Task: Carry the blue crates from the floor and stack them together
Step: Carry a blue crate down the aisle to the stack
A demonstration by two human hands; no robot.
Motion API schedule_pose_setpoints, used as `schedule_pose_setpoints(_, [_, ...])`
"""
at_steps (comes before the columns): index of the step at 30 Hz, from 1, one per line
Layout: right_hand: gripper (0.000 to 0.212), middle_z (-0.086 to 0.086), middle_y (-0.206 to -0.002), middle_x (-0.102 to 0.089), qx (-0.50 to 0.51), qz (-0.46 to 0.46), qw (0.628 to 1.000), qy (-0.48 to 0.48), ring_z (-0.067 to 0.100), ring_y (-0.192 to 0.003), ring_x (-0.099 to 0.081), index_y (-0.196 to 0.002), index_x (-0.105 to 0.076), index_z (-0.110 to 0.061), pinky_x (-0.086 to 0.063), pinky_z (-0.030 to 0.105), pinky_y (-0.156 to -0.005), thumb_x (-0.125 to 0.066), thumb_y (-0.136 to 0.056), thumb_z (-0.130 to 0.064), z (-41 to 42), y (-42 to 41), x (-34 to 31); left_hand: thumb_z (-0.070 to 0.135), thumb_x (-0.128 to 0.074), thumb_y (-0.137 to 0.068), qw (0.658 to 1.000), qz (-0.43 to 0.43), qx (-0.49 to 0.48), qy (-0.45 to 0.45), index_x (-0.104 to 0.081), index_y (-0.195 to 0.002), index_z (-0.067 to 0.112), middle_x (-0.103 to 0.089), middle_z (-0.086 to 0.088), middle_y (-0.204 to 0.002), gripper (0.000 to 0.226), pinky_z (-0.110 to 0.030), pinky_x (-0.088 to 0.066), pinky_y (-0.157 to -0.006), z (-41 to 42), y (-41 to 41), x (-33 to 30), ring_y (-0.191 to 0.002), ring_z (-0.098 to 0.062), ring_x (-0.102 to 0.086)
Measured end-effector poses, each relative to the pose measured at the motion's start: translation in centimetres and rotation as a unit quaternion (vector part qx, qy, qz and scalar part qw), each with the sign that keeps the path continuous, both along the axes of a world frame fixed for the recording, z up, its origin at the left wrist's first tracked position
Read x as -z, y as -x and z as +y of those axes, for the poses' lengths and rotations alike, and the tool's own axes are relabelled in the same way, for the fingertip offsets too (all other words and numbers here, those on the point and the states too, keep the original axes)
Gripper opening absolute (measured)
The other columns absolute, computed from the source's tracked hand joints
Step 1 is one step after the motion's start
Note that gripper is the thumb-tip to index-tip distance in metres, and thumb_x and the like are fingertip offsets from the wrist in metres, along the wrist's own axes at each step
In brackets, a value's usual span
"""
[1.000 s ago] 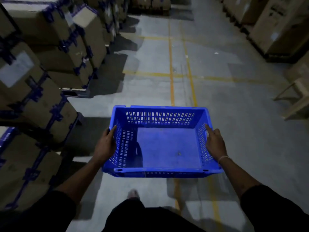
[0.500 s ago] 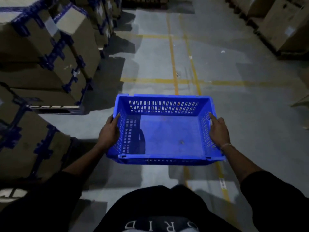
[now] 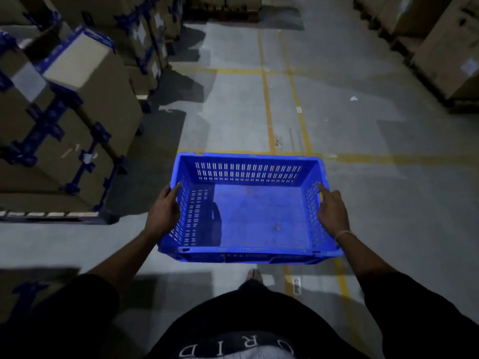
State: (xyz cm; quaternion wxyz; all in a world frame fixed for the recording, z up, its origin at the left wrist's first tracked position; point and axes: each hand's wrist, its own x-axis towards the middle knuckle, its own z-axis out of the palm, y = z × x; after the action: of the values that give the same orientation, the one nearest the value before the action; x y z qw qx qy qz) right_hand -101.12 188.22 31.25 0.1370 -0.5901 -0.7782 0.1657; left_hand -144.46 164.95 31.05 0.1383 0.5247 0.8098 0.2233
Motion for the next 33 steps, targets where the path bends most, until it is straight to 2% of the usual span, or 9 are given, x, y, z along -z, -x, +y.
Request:
schedule_pose_setpoints(3, [0.057,0.021,-0.117,-0.046,-0.016,0.003,1.0,0.003,0.045,-0.081,-0.056,-0.151,-0.039,-0.022,-0.038,0.035,-0.065,-0.047,-0.097,-0.007,8.1,3.3,-1.2,0.021,-0.069,-0.091,1.0,0.003,-0.001,-0.006,-0.028,-0.158,0.025,-0.033,-0.012,-0.159,0.079,-0.05,-0.057,-0.087,7.6,3.1,-1.1,-0.119,-0.032,-0.06])
schedule_pose_setpoints(7, [0.055,0.021,-0.117,-0.046,-0.015,0.003,1.0,-0.008,0.046,-0.083,-0.058,-0.15,-0.04,-0.025,-0.047,0.042,-0.07,-0.046,-0.098,-0.01,18.1,7.9,-2.7,0.019,-0.068,-0.091,0.999,-0.017,-0.027,-0.017,-0.025,-0.157,0.032,-0.031,-0.011,-0.159,0.08,-0.048,-0.056,-0.088,16.3,6.5,-2.6,-0.114,-0.028,-0.062])
schedule_pose_setpoints(13, [0.059,0.022,-0.114,-0.046,-0.043,-0.002,0.999,-0.027,0.046,-0.08,-0.056,-0.151,-0.04,-0.021,-0.044,0.039,-0.067,-0.047,-0.094,-0.004,32.2,16.3,-3.0,0.016,-0.065,-0.09,0.999,-0.012,-0.044,-0.027,-0.027,-0.157,0.03,-0.034,-0.013,-0.158,0.078,-0.05,-0.053,-0.092,29.0,14.5,-1.8,-0.123,-0.033,-0.057])
schedule_pose_setpoints(17, [0.061,0.022,-0.113,-0.046,-0.044,0.007,0.998,-0.032,0.046,-0.08,-0.057,-0.151,-0.04,-0.02,-0.047,0.041,-0.069,-0.048,-0.093,-0.002,41.4,23.2,-1.7,0.009,-0.065,-0.086,0.999,-0.013,-0.034,-0.032,-0.034,-0.156,0.021,-0.037,-0.015,-0.157,0.077,-0.053,-0.053,-0.091,39.0,21.7,0.3,-0.122,-0.037,-0.058])
schedule_pose_setpoints(23, [0.058,0.021,-0.113,-0.047,-0.013,0.003,0.999,-0.03,0.046,-0.086,-0.058,-0.15,-0.041,-0.021,-0.049,0.043,-0.071,-0.047,-0.095,-0.006,52.6,32.8,-1.0,0.004,-0.067,-0.082,1.0,-0.01,-0.014,-0.007,-0.037,-0.155,0.02,-0.039,-0.019,-0.155,0.08,-0.051,-0.051,-0.094,51.9,32.2,0.7,-0.129,-0.041,-0.053])
schedule_pose_setpoints(28, [0.059,0.019,-0.112,-0.046,0.021,0.014,0.999,-0.028,0.044,-0.09,-0.057,-0.15,-0.04,-0.023,-0.048,0.044,-0.076,-0.047,-0.094,-0.005,61.5,39.6,-1.2,0.003,-0.066,-0.083,1.0,-0.002,0.008,-0.005,-0.039,-0.154,0.018,-0.039,-0.019,-0.155,0.077,-0.055,-0.054,-0.089,63.1,40.1,-1.1,-0.128,-0.042,-0.054])
schedule_pose_setpoints(33, [0.059,0.02,-0.109,-0.047,0.02,0.015,0.999,-0.027,0.044,-0.087,-0.056,-0.15,-0.041,-0.021,-0.047,0.044,-0.071,-0.049,-0.094,-0.005,72.5,44.8,-0.2,0.003,-0.066,-0.084,1.0,-0.005,0.017,-0.012,-0.039,-0.154,0.018,-0.038,-0.016,-0.156,0.077,-0.051,-0.053,-0.089,74.2,45.7,-1.0,-0.122,-0.04,-0.058])
